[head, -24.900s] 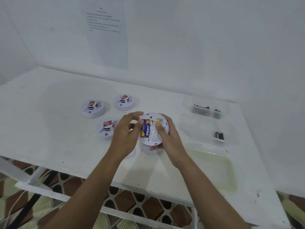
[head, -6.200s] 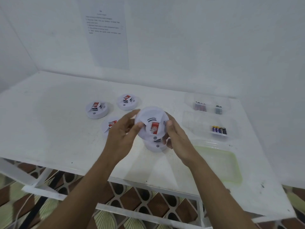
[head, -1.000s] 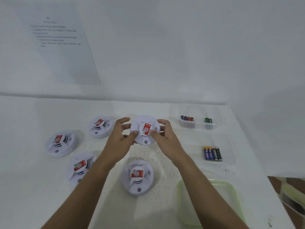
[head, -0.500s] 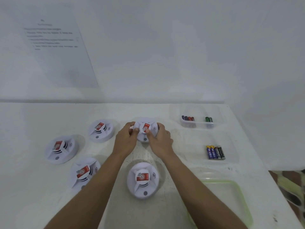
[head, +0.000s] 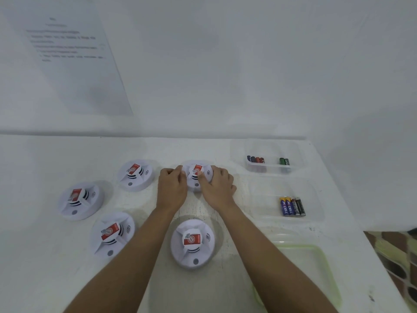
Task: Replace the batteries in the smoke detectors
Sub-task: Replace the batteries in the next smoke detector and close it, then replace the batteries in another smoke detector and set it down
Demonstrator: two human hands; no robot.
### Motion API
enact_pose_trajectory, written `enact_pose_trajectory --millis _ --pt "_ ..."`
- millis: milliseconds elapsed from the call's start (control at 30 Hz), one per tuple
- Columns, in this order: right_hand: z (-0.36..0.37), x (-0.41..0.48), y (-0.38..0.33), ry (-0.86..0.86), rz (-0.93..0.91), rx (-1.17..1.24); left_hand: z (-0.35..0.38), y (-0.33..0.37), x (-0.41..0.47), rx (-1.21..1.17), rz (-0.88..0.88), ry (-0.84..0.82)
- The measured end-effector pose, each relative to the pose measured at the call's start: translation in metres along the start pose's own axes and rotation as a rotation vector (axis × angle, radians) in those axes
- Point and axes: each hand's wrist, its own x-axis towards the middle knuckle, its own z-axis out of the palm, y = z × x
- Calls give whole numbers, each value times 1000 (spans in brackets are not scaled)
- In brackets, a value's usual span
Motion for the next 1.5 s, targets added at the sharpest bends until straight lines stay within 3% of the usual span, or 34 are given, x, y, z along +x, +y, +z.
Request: enact_pose_trajectory --millis 333,433,700,967,1167,1300,1500 --pt "-13 -3 -4 -102 25 91 -23 10 -7 -53 -28 -126" --pt "-23 -9 -4 -119 6 147 -35 21 -17 -123 -81 -87" --pt "-42 -48 -20 -165 -208 319 -65 44 -69 -230 -13 93" --pt "-21 -95 -41 -328 -321 360 -112 16 -133 -276 -5 224" --pt "19 -123 -55 -410 -401 311 -148 -54 -164 -97 -93 310" --pt "47 -136 -65 -483 -452 219 -170 -102 -169 231 -157 278" --pt "91 -146 -70 -462 -545 -213 -196 -150 -162 560 -68 108"
